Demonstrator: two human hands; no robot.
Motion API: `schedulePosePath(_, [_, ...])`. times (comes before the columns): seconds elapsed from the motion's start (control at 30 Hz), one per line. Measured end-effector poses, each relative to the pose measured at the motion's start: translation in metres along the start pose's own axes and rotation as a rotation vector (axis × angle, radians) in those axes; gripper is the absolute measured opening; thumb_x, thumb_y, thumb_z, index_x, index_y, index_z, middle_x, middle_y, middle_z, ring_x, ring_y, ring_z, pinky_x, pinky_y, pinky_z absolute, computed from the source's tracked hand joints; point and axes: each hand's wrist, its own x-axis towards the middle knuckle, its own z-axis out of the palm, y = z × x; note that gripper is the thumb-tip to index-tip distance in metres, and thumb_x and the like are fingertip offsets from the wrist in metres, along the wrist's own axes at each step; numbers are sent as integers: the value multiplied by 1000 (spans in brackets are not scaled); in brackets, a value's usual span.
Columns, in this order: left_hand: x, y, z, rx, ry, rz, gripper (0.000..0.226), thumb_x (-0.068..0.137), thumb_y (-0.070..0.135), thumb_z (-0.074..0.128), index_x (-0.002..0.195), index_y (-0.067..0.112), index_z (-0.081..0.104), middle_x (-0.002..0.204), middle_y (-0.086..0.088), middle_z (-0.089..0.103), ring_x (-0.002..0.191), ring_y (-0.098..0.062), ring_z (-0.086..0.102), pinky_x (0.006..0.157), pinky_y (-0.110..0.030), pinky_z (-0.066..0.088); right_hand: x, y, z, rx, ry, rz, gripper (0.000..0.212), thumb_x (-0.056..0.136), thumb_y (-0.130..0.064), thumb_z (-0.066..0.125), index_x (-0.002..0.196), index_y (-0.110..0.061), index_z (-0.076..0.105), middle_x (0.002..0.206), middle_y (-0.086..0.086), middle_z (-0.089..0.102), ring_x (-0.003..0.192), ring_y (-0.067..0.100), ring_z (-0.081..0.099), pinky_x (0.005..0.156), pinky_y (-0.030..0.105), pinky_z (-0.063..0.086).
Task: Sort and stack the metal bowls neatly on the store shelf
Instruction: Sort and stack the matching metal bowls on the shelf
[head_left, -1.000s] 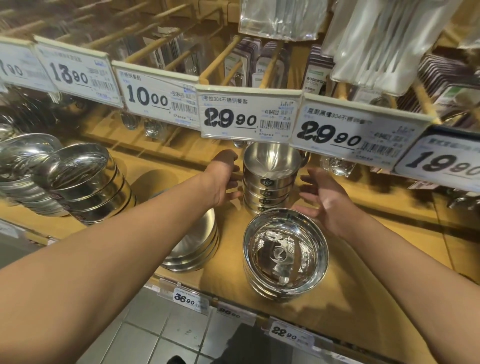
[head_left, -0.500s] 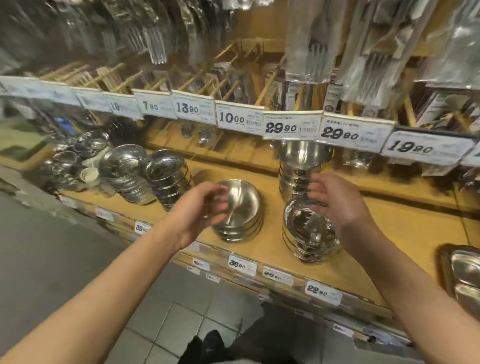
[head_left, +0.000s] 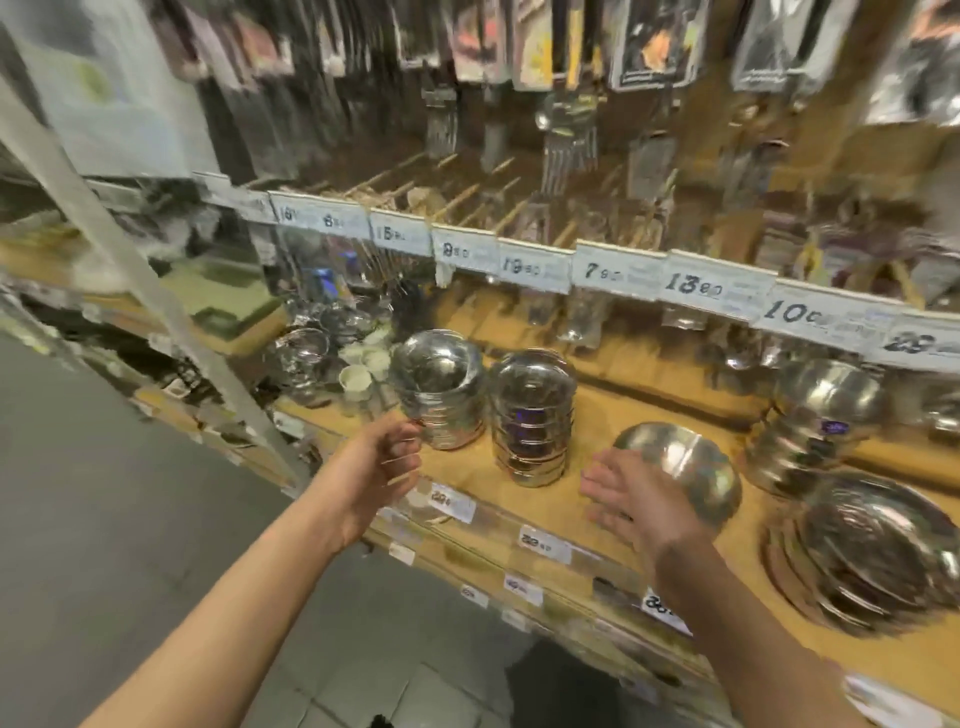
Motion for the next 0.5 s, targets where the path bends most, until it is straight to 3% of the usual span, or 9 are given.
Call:
schedulePosePath(0.1, [19,9,-31,-12,-7,-21,13,99,24,51,96,15,60,81,-1,53,74,-15,53,86,-33,46,5,4,44,7,27,51,15,102,-26,53,95,-18,63,101,5,68,91,15,66,64,30,53])
schedulePosePath(0.2, [33,11,-50,19,15,-57,19,99,22,51,105,10,65,90,-5,61,81,-17,58,75,-31,52,8,7,72,22,43,115,11,100,-22,56,94,-16,64,96,5,68,86,16,66,67,32,54])
schedulePosePath(0.4, [58,19,-68,33,33,-92,21,102,21,48,107,9,64,92,-6,59,79,-17,57,71,-29,52,32,6,102,15,24,163,19,102,-27,52,102,-14,65,104,8,69,96,22,66,72,35,56])
schedulePosePath(0.5, [67,21,-78,36,36,-96,22,102,21,47,109,8,63,93,-7,59,78,-17,58,66,-28,54,49,8,121,-5,-27,204,26,102,-31,49,116,-13,63,106,5,67,101,23,64,71,36,56])
